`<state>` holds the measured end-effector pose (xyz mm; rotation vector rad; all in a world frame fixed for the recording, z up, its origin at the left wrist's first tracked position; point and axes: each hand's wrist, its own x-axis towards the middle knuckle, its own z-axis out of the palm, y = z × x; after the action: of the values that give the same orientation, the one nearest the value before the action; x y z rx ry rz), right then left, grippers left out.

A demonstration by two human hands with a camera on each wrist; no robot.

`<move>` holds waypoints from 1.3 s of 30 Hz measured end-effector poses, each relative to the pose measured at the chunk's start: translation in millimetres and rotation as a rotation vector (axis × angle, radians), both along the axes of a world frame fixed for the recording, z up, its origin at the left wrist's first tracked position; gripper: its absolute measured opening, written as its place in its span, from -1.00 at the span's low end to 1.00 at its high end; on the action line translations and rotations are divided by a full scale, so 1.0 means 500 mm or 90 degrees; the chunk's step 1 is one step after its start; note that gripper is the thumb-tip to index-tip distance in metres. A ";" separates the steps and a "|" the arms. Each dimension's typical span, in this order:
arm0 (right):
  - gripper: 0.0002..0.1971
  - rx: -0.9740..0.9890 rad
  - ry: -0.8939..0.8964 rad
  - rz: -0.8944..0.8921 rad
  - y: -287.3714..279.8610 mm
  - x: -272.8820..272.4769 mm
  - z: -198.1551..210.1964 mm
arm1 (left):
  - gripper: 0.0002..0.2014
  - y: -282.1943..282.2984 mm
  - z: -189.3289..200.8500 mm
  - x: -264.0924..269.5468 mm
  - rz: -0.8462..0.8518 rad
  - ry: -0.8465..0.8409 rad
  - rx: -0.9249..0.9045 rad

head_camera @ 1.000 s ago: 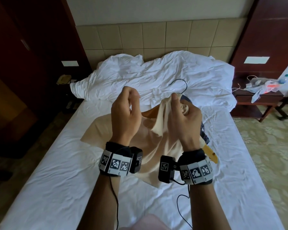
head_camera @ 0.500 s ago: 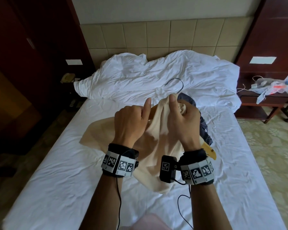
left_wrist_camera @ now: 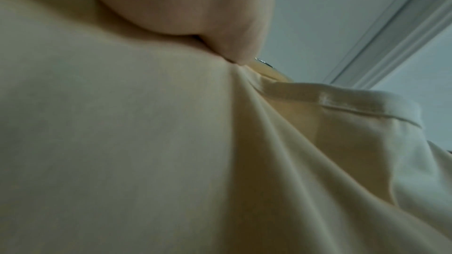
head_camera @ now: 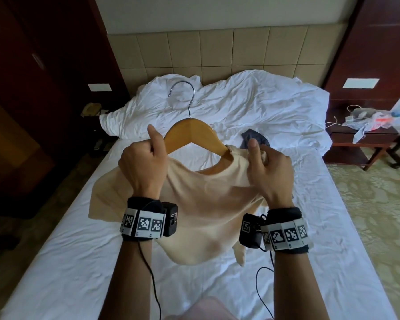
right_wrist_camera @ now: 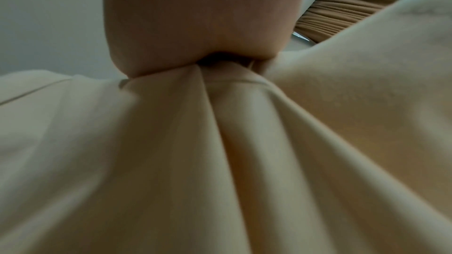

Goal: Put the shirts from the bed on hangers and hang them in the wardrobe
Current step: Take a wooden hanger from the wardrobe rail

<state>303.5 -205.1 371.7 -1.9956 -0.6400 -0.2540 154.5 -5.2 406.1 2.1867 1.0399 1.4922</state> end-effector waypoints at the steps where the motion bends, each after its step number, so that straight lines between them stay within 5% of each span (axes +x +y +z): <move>1: -0.30 0.001 -0.002 -0.004 0.001 0.000 -0.002 | -0.28 0.001 -0.001 0.000 -0.001 -0.004 0.002; 14: -0.42 0.073 -0.017 -0.055 0.011 0.012 -0.020 | -0.25 0.017 0.013 -0.005 0.031 -0.024 -0.024; 21: -0.21 0.094 0.011 -0.077 0.004 0.026 -0.033 | -0.26 0.016 0.009 -0.002 0.038 -0.021 -0.028; 26: -0.24 0.080 0.013 -0.127 -0.008 0.035 -0.037 | -0.27 0.026 0.012 -0.007 0.045 -0.053 -0.042; 39: -0.22 0.467 0.307 -0.152 0.001 0.032 -0.016 | -0.29 0.026 0.014 -0.014 0.021 -0.107 -0.079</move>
<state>319.4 -204.4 363.6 -1.3363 0.0217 -0.1137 147.4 7.8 413.1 1.9335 1.0854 1.5514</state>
